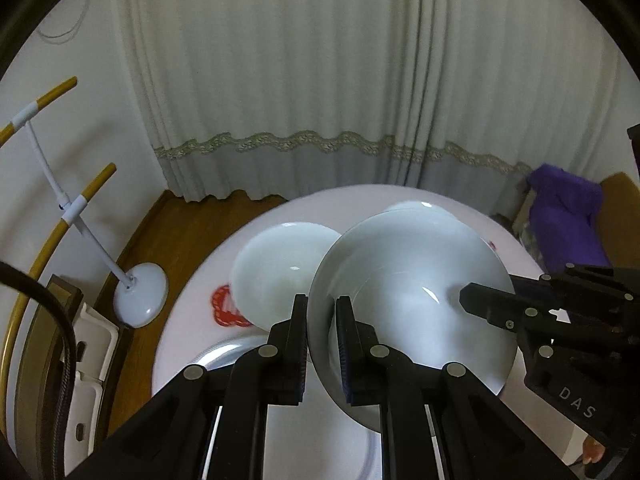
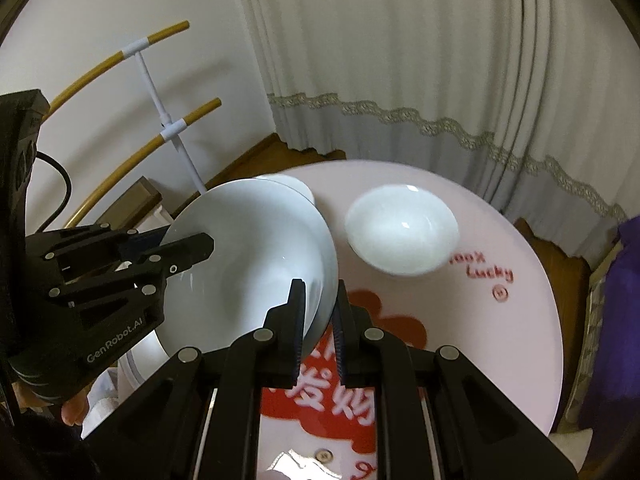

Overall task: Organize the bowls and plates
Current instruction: 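Lift the gripped bowl with both tools and carry it over another bowl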

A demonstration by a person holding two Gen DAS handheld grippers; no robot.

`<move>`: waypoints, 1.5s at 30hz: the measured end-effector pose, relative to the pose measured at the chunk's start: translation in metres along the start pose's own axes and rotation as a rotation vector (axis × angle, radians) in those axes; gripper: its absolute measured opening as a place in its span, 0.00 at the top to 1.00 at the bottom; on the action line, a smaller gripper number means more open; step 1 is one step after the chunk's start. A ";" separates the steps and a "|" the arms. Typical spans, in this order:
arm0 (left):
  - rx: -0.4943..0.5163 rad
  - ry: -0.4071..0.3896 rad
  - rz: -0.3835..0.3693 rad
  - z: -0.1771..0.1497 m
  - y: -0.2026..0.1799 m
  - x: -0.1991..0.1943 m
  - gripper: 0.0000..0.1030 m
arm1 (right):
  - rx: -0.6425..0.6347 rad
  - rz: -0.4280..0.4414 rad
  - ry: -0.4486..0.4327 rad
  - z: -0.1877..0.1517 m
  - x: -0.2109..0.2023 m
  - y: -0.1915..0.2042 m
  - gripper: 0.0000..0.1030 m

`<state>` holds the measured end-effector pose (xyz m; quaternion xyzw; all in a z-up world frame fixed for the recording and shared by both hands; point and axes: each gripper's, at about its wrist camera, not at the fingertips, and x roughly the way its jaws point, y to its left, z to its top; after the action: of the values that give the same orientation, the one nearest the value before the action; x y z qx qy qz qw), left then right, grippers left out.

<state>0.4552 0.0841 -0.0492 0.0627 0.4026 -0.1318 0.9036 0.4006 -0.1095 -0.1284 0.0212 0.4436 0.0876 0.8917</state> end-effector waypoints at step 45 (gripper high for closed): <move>-0.063 0.125 0.047 0.062 0.055 0.151 0.89 | -0.028 -0.085 0.094 0.051 0.123 0.022 0.88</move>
<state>0.6123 0.0945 -0.1197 0.0519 0.4608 -0.0934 0.8810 0.5105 -0.0639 -0.1923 -0.0143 0.4841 0.0567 0.8730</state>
